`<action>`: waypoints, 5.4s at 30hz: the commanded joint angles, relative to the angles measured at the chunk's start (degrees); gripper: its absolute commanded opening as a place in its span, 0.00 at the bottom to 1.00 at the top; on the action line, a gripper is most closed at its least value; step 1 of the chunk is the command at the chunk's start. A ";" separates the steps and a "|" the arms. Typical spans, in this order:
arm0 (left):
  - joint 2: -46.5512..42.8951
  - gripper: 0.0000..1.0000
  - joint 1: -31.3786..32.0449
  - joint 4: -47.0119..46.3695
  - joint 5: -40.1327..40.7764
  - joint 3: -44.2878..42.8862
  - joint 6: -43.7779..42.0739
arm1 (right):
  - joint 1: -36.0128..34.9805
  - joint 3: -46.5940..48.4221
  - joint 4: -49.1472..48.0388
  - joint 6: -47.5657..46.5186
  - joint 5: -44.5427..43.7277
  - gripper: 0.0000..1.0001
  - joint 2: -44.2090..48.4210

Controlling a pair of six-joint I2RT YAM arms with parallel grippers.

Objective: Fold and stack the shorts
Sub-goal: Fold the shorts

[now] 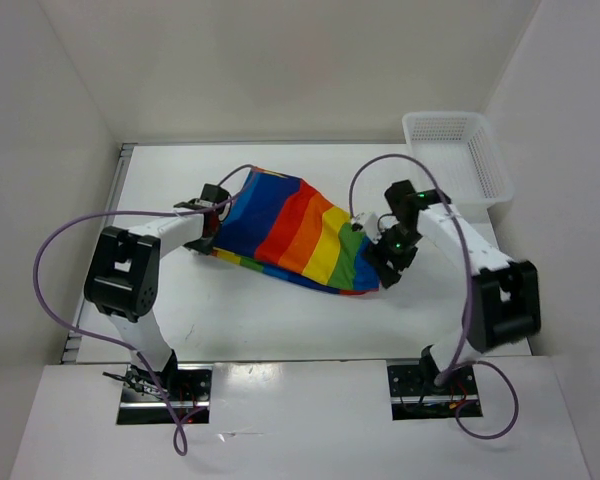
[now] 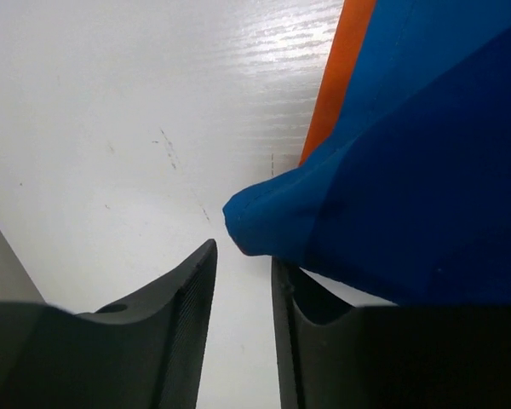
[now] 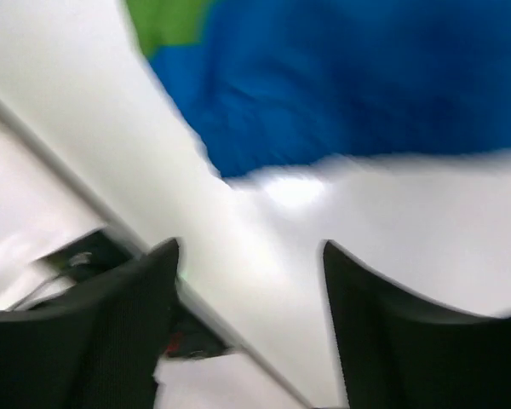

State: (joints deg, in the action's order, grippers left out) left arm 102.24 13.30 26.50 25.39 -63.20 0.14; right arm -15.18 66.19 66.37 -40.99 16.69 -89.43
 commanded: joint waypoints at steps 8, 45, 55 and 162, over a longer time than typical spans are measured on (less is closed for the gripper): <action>-9.42 0.47 -3.10 5.92 -4.10 -9.47 -0.14 | -3.10 3.85 -28.22 13.01 -8.16 0.11 23.97; 11.05 0.46 3.05 3.03 -3.06 -1.75 -0.14 | -0.11 30.71 -43.17 36.67 -32.42 0.00 -35.98; 12.02 0.47 3.66 5.92 -7.11 -9.04 -0.14 | -0.73 42.17 -42.64 36.69 -25.67 0.01 -35.48; 32.23 0.22 6.04 8.22 -40.42 -41.65 -0.14 | -18.12 30.30 -35.78 24.29 -28.38 0.00 -11.20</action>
State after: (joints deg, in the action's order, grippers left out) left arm 130.32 18.85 35.33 -8.58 -104.71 0.12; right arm -29.56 93.14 31.07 -15.55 -11.55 -98.43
